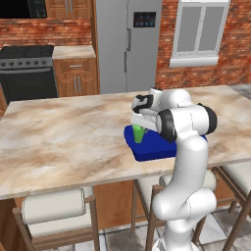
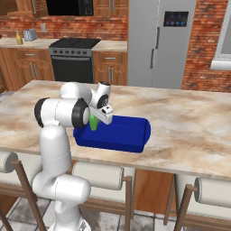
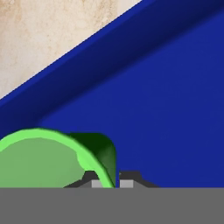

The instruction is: There is a tray on the dining counter. Grab the cup, mug, and pitcher and place them on the tray. The pitcher may be placed next to the tray if it cannot fit the tray.

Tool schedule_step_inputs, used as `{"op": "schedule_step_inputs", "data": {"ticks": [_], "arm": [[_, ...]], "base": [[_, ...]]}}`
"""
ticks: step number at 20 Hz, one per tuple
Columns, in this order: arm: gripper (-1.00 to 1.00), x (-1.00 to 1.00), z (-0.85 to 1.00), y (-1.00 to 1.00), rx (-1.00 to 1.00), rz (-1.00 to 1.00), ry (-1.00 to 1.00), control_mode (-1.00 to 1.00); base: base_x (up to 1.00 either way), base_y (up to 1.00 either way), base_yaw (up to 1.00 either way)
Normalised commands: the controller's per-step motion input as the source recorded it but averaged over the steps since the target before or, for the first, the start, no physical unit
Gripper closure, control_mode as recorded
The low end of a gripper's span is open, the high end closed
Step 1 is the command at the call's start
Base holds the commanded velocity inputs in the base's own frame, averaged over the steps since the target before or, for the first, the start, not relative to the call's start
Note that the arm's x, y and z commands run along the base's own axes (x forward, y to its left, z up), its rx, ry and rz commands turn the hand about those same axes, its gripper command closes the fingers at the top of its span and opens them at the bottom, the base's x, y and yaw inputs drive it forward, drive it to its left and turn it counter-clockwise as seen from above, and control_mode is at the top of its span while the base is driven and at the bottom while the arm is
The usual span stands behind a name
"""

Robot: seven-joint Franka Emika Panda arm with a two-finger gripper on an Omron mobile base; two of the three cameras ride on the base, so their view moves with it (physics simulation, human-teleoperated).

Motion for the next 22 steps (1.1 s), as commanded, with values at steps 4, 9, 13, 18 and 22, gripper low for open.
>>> {"op": "schedule_step_inputs", "data": {"ticks": [4,9,13,18,22], "arm": [[-1.00,0.00,0.00,0.00,0.00,0.00,0.00,-1.00],[-1.00,0.00,0.00,0.00,0.00,0.00,0.00,-1.00],[-1.00,0.00,0.00,0.00,0.00,0.00,0.00,-1.00],[-1.00,0.00,0.00,0.00,0.00,0.00,0.00,-1.00],[-1.00,0.00,0.01,-0.02,0.00,0.00,0.00,-1.00]], "base": [[0.00,0.00,0.00],[0.00,0.00,0.00],[0.00,0.00,0.00],[0.00,0.00,0.00],[0.00,0.00,0.00]]}}
